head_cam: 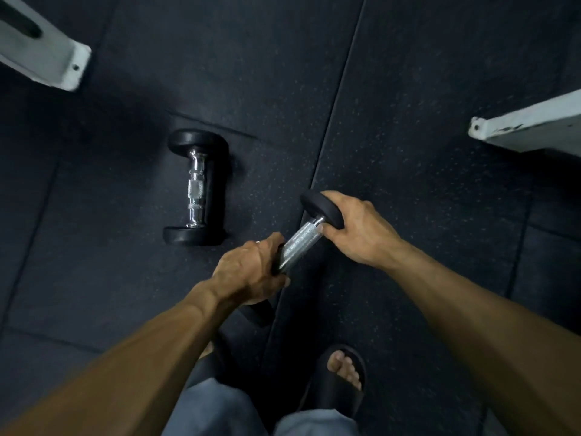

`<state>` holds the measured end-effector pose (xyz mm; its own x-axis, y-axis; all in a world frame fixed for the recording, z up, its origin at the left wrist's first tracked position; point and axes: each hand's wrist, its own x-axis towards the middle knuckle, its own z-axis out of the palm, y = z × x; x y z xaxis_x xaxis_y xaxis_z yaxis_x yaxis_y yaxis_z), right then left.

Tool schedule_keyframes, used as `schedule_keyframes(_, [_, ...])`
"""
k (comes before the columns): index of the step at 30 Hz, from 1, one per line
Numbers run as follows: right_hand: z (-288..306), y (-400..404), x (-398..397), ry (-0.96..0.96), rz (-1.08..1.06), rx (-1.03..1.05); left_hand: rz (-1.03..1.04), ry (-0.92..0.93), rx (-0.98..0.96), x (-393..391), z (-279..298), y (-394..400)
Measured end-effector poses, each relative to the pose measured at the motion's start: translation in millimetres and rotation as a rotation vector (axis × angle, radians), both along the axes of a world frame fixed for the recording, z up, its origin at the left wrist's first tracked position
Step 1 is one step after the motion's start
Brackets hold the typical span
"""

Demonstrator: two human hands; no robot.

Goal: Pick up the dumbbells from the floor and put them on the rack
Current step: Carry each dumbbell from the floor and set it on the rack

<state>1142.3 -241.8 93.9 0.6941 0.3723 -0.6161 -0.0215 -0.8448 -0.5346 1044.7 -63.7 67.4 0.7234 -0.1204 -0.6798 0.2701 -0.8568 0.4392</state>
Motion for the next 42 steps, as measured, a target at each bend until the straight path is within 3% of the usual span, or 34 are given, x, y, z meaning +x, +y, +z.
schedule_keyframes(6, [113,-5,39,-0.055,0.026,0.055,0.016,-0.096,-0.005,35,108,-2])
schedule_keyframes(17, [380,-28,117,-0.281,0.039,0.134,-0.041,-0.261,0.006,127,382,-13])
schedule_keyframes(23, [502,-51,155,-0.394,0.054,0.136,-0.077,-0.365,0.014,174,498,-29])
schedule_keyframes(31, [602,-88,236,-0.484,0.037,0.054,-0.174,-0.42,-0.105,268,581,-59])
schedule_keyframes(42, [643,-198,324,-0.562,-0.244,-0.039,-0.449,-0.438,-0.194,425,619,-164])
